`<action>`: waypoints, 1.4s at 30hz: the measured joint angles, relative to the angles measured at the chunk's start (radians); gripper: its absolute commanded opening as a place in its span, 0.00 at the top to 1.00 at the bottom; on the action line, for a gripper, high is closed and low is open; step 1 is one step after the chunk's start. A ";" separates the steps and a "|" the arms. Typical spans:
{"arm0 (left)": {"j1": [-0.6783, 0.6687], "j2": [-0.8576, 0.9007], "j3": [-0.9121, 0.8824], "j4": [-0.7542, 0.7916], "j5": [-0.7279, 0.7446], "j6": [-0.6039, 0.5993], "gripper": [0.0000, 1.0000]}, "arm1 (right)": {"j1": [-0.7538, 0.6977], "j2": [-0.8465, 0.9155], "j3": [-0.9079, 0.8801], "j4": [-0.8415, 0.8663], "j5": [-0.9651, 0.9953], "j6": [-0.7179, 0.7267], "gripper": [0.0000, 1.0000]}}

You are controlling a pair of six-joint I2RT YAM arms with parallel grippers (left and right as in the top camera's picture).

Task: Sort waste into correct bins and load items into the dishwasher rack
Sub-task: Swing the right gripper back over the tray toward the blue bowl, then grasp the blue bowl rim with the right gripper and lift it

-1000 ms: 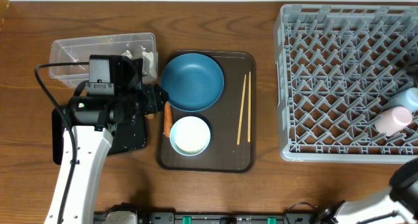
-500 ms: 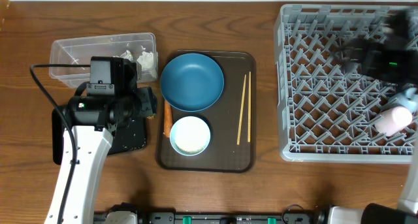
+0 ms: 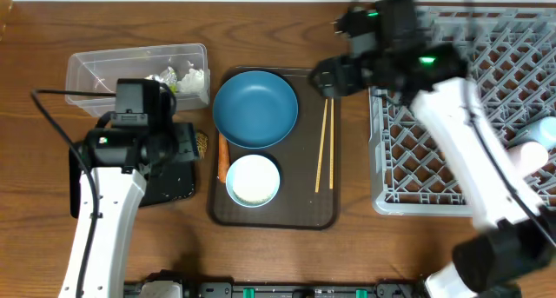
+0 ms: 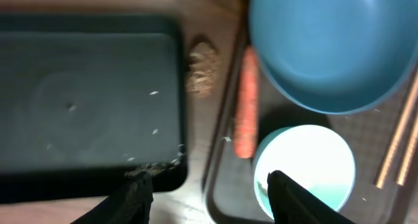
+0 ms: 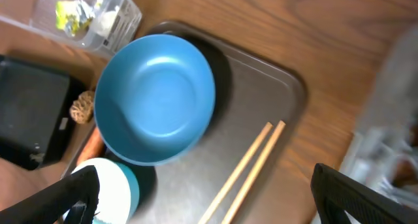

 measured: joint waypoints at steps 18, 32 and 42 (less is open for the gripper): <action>0.179 0.000 0.000 -0.051 -0.022 -0.034 0.35 | 0.135 0.439 0.058 0.229 0.209 0.090 0.08; 0.179 0.000 0.000 -0.051 -0.022 -0.056 0.33 | 0.169 0.547 0.069 0.224 0.203 0.158 0.61; 0.179 0.000 0.000 -0.051 -0.022 -0.056 0.33 | 0.171 0.551 0.085 0.224 0.167 0.202 0.99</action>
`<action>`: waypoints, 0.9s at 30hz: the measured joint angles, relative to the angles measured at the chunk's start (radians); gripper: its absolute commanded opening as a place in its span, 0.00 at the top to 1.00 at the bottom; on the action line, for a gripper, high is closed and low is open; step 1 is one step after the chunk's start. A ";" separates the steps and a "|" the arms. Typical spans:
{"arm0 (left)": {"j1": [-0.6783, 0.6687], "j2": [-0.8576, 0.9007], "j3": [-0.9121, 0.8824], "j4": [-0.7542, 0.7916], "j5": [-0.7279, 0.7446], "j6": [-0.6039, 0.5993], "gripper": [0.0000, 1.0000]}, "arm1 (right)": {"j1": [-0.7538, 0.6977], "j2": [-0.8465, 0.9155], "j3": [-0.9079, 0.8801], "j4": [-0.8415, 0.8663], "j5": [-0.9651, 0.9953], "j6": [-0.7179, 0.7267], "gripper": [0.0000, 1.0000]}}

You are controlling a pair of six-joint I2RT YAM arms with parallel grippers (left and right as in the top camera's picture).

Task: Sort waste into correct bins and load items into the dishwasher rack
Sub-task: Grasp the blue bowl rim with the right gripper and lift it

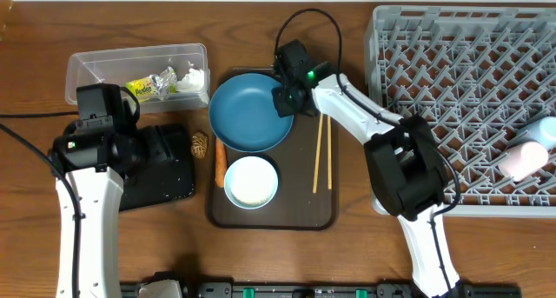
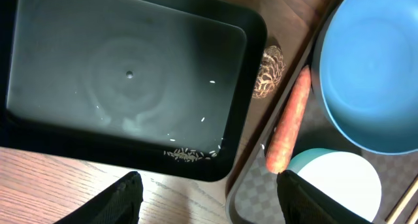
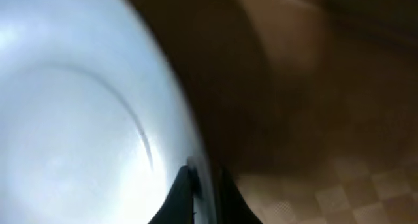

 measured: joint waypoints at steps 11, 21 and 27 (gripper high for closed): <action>0.000 0.000 0.000 0.001 0.000 0.000 0.33 | -0.066 -0.079 -0.009 -0.033 0.049 -0.007 0.99; 0.000 0.000 0.000 0.003 0.000 0.000 0.33 | -0.154 -0.419 -0.011 -0.121 0.280 -0.130 0.99; 0.000 0.000 0.000 0.003 0.000 0.000 0.33 | -0.197 -0.592 -0.011 -0.150 0.517 -0.222 0.99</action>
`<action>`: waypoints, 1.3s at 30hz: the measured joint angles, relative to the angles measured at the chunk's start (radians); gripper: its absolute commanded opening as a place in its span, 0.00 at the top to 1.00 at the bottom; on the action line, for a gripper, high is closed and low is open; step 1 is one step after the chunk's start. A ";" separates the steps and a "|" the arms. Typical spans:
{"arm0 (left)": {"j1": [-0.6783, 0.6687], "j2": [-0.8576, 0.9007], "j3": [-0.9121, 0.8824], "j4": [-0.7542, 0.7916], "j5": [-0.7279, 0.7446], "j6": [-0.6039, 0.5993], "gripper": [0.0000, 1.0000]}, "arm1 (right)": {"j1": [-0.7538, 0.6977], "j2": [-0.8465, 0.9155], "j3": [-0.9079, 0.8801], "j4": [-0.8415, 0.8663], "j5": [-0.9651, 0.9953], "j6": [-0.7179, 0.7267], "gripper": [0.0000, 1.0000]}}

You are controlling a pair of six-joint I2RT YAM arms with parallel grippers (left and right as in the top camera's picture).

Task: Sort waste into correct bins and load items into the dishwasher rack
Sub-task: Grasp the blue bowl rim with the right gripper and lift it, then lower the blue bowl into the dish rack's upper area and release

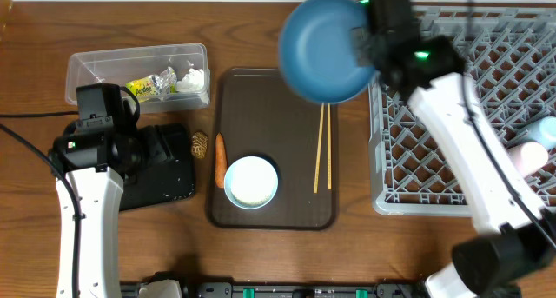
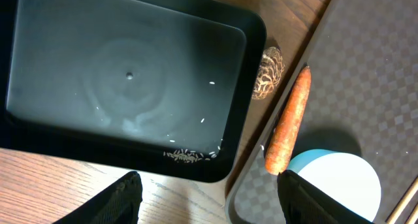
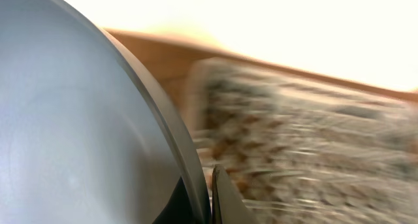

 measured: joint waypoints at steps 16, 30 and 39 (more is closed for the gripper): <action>0.000 0.000 0.000 0.000 0.000 -0.002 0.32 | -0.370 -0.013 -0.001 0.149 0.531 -0.051 0.99; 0.000 0.000 0.000 0.000 0.000 -0.016 0.33 | -0.494 0.214 -0.002 0.312 0.589 -0.185 0.99; 0.000 0.000 0.000 0.000 0.000 -0.021 0.32 | -0.498 0.285 -0.002 0.353 0.628 -0.233 0.99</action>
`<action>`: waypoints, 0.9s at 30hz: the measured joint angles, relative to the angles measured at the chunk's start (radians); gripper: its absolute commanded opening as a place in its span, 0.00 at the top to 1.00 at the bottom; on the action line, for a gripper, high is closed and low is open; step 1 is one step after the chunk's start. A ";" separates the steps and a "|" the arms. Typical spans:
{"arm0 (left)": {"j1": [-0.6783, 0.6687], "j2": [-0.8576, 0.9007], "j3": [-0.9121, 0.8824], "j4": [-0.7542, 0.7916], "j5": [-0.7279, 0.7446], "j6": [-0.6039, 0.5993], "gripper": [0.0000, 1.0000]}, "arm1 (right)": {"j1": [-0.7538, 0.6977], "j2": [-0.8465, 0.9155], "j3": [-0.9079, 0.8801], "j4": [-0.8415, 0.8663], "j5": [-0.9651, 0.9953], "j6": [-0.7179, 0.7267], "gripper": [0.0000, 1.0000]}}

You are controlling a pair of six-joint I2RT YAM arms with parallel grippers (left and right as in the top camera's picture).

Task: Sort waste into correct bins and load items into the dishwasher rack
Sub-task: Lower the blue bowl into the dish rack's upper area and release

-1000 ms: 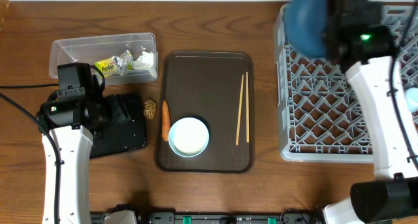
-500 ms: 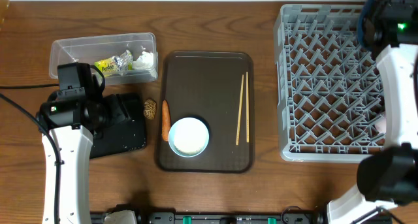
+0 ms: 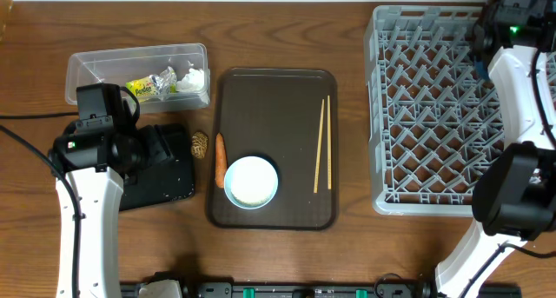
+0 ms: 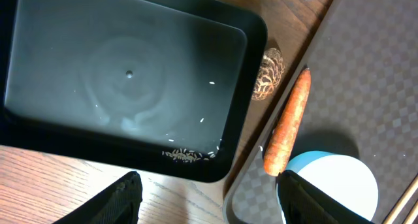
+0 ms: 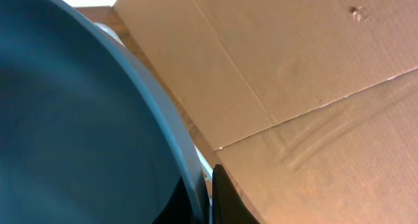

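Note:
The blue bowl [image 5: 78,119] fills the left of the right wrist view, and my right gripper [image 5: 204,188] is shut on its rim, with brown cardboard behind it. Overhead, that gripper [image 3: 508,16] is at the far right corner of the grey dishwasher rack [image 3: 426,115], and the bowl is mostly hidden there. My left gripper [image 4: 212,201] is open and holds nothing, above the near edge of the black bin [image 4: 124,80]. Beside it lie a carrot [image 4: 287,129] and a small white bowl [image 4: 333,185] on the dark tray [image 3: 269,107].
Chopsticks [image 3: 322,146] lie on the tray's right side. A brown shrivelled lump [image 3: 200,143] sits on the table between the black bin and the tray. A clear bin [image 3: 139,68] at the back left holds wrappers. Rice grains lie in the black bin.
My right arm has carried the blue bowl from above the tray's far right corner to the far right corner of the rack. The left arm has not moved.
At first the blue bowl sat on the tray with my right gripper open above it. Then the gripper was shut on the bowl's rim, then it held the bowl in the air beside the rack, and now at the rack's far right corner. My left gripper shifted slightly left early on.

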 measured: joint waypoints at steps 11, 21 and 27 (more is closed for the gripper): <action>0.000 0.000 0.000 0.000 0.000 -0.002 0.32 | 0.013 0.009 0.000 -0.015 0.013 -0.004 0.99; 0.000 0.000 0.000 0.000 0.000 -0.002 0.32 | 0.069 0.012 -0.005 -0.118 -0.026 0.042 0.92; 0.000 0.000 0.000 0.000 0.000 -0.002 0.32 | 0.100 0.012 -0.005 -0.197 -0.054 0.103 0.81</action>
